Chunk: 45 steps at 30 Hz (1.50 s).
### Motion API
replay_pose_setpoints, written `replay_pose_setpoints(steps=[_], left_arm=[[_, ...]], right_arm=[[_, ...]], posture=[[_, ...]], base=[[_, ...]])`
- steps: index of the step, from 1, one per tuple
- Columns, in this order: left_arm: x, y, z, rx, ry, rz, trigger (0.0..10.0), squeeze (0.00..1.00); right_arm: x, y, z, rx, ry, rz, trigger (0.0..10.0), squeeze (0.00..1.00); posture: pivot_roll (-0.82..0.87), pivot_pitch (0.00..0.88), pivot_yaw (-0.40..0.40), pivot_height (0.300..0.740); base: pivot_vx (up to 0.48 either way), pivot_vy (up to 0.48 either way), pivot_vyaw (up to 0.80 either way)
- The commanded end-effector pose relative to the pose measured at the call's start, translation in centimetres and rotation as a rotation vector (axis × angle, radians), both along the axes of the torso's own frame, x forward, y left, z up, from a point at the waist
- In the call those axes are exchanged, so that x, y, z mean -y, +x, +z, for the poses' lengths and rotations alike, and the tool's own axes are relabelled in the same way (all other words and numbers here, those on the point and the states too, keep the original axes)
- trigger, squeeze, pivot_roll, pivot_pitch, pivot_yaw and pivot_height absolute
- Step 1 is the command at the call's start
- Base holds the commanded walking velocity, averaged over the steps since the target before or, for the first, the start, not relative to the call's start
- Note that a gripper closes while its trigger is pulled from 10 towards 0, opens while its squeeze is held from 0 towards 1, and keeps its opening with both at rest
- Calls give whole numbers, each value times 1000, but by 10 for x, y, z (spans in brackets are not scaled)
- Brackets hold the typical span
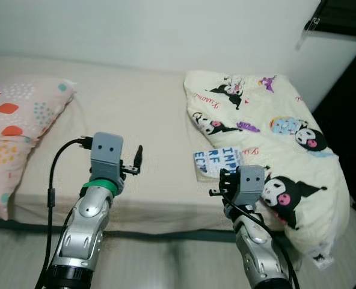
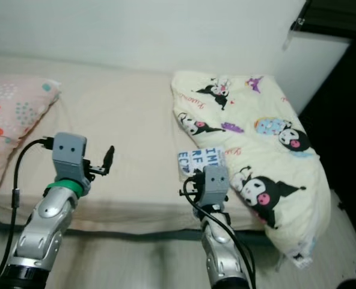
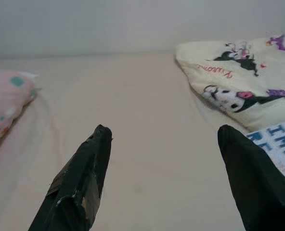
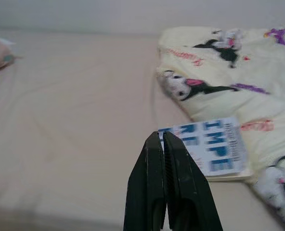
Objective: Clean up the room
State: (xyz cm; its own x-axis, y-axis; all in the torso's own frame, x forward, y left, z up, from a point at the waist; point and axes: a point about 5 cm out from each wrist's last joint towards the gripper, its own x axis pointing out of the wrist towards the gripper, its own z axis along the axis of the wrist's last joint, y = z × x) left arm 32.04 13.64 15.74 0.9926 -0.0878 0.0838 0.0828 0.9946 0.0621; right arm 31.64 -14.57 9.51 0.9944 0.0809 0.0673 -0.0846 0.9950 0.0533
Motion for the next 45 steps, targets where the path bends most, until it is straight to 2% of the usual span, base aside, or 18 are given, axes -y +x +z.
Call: replay_pose_setpoints(steps=[1,3,4,5,6,7,8,10,12,15,23,28,45], left_arm=[[2,-1,-5,-21,-5,-1,10000,0],[4,-4,-8,-9,67,-9,10000,0],[4,-4,-8,-9,67,-9,10000,0],[5,-5,-10,-5,103,-12,10000,0],[5,-5,-10,-5,103,-12,10000,0],[5,-7,-13,-5,154,-18,10000,0],[5,-7,-13,-5,154,-18,10000,0],[6,-8,-15,-20,146,-42,10000,0],[5,-7,-11,-33,64,-40,10000,0],[3,-5,-5,-14,18,-11,10000,0],[-1,-2,-1,23,15,28,10000,0],[-2,-2,0,28,11,24,10000,0],[-1,0,1,35,-11,30,10000,0]], right_arm=[[3,-3,-5,-17,-5,-12,10000,0],[4,-3,-5,-17,-6,-12,10000,0],[4,-3,-5,-17,-6,-12,10000,0],[4,-3,-5,-17,-6,-13,10000,0],[4,-3,-5,-17,-6,-13,10000,0],[4,-3,-5,-17,-7,-12,10000,0],[4,-3,-5,-17,-7,-12,10000,0],[4,-3,-5,-16,-7,-12,10000,0],[4,-3,-5,-15,-6,-12,10000,0],[3,-3,-4,-12,-6,-8,10000,0],[3,-2,-3,-9,-6,-4,10000,0],[3,-3,-3,-8,-7,-3,10000,0],[5,-2,-3,-9,-12,-1,10000,0]], posture=[[-2,63,7,740],[-2,63,7,740],[-2,63,7,740],[-2,63,7,740],[-2,63,7,740],[-2,63,7,740],[-2,63,7,740],[-2,63,7,740],[0,64,6,740],[0,64,6,740],[-3,63,3,740],[-3,63,3,740],[-6,58,-2,740]], base=[[0,0,0],[0,0,0],[0,0,0],[0,0,0],[0,0,0],[0,0,0],[0,0,0],[0,0,0],[0,0,0],[0,0,0],[0,0,0],[0,-304,0],[249,-326,0]])
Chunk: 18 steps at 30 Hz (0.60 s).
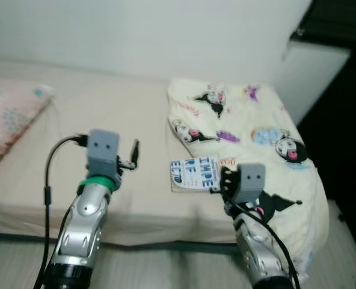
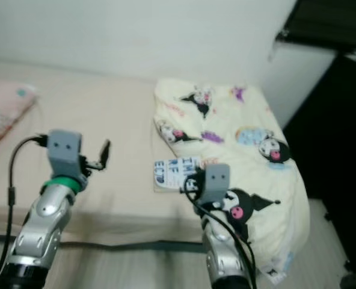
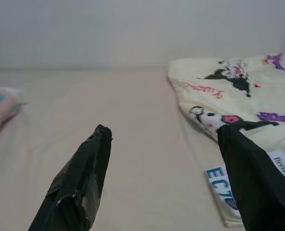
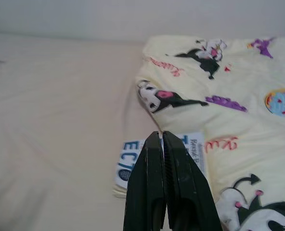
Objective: Clean up the room
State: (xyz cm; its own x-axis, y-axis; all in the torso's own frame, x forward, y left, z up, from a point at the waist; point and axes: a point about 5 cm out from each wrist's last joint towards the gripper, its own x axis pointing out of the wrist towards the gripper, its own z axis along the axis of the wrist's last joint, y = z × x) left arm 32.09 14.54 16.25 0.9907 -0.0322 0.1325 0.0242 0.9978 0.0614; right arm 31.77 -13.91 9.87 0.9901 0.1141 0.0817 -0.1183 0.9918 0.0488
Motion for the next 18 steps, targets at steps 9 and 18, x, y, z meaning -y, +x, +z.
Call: replay_pose_setpoints(steps=[9,18], left_arm=[[9,-1,-4,-14,-13,-28,10000,0],[9,0,-4,-12,-14,-28,10000,0]], right_arm=[[11,-3,-6,-24,-11,-32,10000,0],[11,-4,-6,-26,-11,-31,10000,0]], posture=[[-8,56,-3,740],[-8,60,-3,740]], base=[[246,-121,0],[220,0,0]])
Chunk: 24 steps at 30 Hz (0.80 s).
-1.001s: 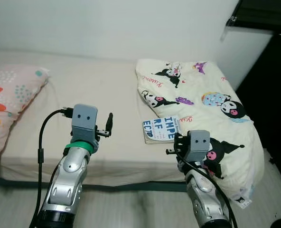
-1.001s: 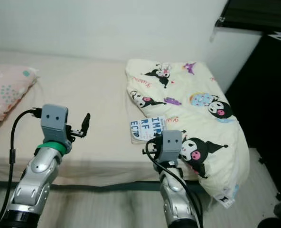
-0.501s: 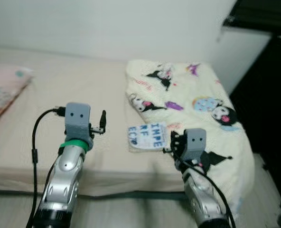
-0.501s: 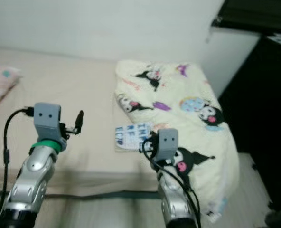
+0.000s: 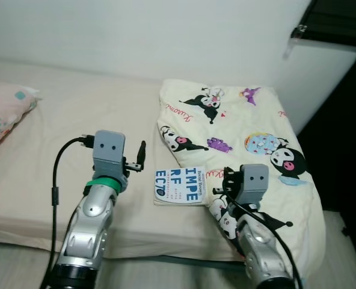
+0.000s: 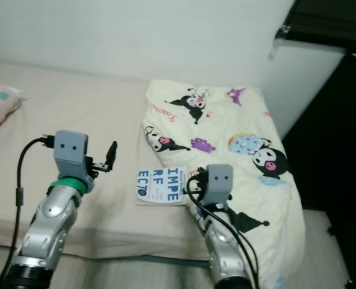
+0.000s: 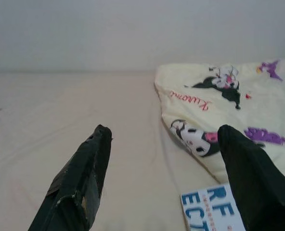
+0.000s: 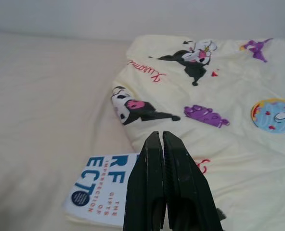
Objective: Clean up the room
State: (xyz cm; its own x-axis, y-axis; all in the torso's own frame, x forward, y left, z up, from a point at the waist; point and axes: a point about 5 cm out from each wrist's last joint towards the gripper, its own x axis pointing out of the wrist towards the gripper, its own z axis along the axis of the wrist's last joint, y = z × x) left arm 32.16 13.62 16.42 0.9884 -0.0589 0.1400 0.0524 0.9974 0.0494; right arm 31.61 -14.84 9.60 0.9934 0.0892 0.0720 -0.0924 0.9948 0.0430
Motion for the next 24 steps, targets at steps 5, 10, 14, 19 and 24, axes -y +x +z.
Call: replay_pose_setpoints(steps=[5,10,14,19,24], left_arm=[[0,-1,-6,-21,-3,3,10000,0],[0,-2,-6,-22,-11,-1,10000,0],[1,-2,-7,-28,-15,-15,10000,0],[9,-4,-13,-67,-12,-92,10000,0],[14,-10,-33,-159,10,-215,10000,0]], right_arm=[[2,-2,-4,-18,-4,-6,10000,0],[2,-2,-4,-19,-3,-6,10000,0],[1,-3,-5,-21,-2,-6,10000,0],[1,-3,-6,-23,-2,-8,10000,0],[1,-4,-11,-51,0,-4,10000,0]], posture=[[-8,60,-3,740],[-7,62,-2,740],[-5,64,-1,740],[-6,65,0,740],[-5,64,-1,740]], base=[[0,0,0],[0,0,0],[0,0,0],[0,0,0],[0,0,0]])
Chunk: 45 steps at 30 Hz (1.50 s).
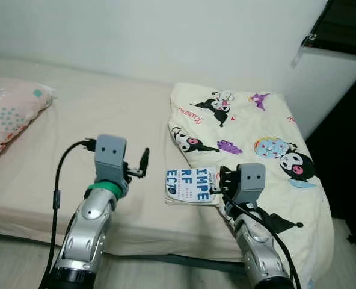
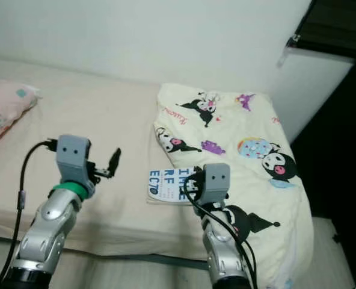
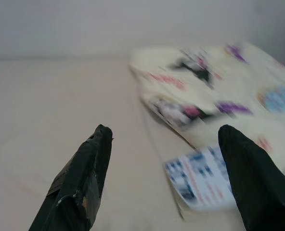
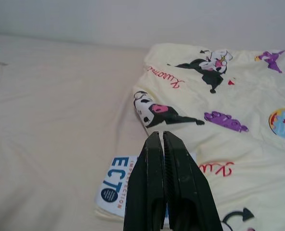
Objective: Clean up the room
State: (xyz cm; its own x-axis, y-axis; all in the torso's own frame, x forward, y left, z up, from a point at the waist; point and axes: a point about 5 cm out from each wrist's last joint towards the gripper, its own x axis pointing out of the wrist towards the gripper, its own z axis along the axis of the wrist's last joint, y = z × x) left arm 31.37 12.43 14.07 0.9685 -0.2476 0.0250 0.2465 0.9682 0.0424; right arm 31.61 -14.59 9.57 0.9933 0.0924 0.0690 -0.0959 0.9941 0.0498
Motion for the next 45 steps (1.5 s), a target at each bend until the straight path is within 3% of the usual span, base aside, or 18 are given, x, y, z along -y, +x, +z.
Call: replay_pose_setpoints(steps=[1,3,5,10,11,14,16,18,21,23,27,37,39,41,45], left_arm=[[2,-4,-16,-58,34,-51,10000,0],[2,-4,-16,-58,34,-51,10000,0],[-4,-15,-46,-112,232,-115,10000,0],[-10,-25,-65,-162,284,-126,10000,0],[-11,-31,-71,-170,321,-113,10000,0],[-11,-59,-95,-178,524,-217,10000,0],[-12,-66,-100,-171,574,-259,10000,0],[-14,-72,-103,-197,549,-306,10000,0],[-17,-64,-94,-145,529,-256,10000,0],[-19,-51,-85,-73,550,-187,10000,0],[-11,-44,-82,-48,541,-175,10000,0],[3,-51,-83,-3,555,-270,10000,0],[3,-49,-82,-16,502,-245,10000,0],[3,-45,-80,-67,384,-194,10000,0],[4,-43,-77,-59,394,-196,10000,0]], right_arm=[[3,-4,-12,-59,-6,-5,10000,0],[3,-4,-12,-59,-6,-5,10000,0],[4,-7,-21,-113,-29,-4,10000,0],[6,-8,-30,-173,-51,-15,10000,0],[7,-10,-37,-210,-55,-18,10000,0],[13,-20,-57,-294,-86,-11,10000,0],[15,-24,-62,-308,-108,-10,10000,0],[21,-28,-69,-320,-158,-20,10000,0],[29,-29,-69,-317,-160,-61,10000,0],[32,-27,-66,-307,-85,-98,10000,0],[26,-23,-63,-296,12,-111,10000,0],[8,-23,-61,-248,-31,-48,10000,0],[6,-23,-60,-235,-35,-38,10000,0],[3,-22,-56,-212,-54,-19,10000,0],[-1,-21,-51,-175,-98,15,10000,0]], posture=[[-5,64,-1,740],[-5,64,-1,740],[-8,66,-4,740],[-8,66,-4,740],[-15,73,-4,740],[-19,74,2,740],[-19,74,2,740],[-22,74,5,740],[-21,72,4,740],[-20,70,4,740],[-19,68,4,740],[-17,51,5,740],[-17,51,5,740],[-17,44,4,740],[-19,36,6,740]], base=[[0,0,0],[0,0,0],[0,0,0],[0,0,0],[0,0,0],[0,0,0],[0,0,0],[0,0,0],[0,0,0],[0,0,0],[0,0,0],[0,0,0],[0,0,0],[0,0,0],[0,0,0]])
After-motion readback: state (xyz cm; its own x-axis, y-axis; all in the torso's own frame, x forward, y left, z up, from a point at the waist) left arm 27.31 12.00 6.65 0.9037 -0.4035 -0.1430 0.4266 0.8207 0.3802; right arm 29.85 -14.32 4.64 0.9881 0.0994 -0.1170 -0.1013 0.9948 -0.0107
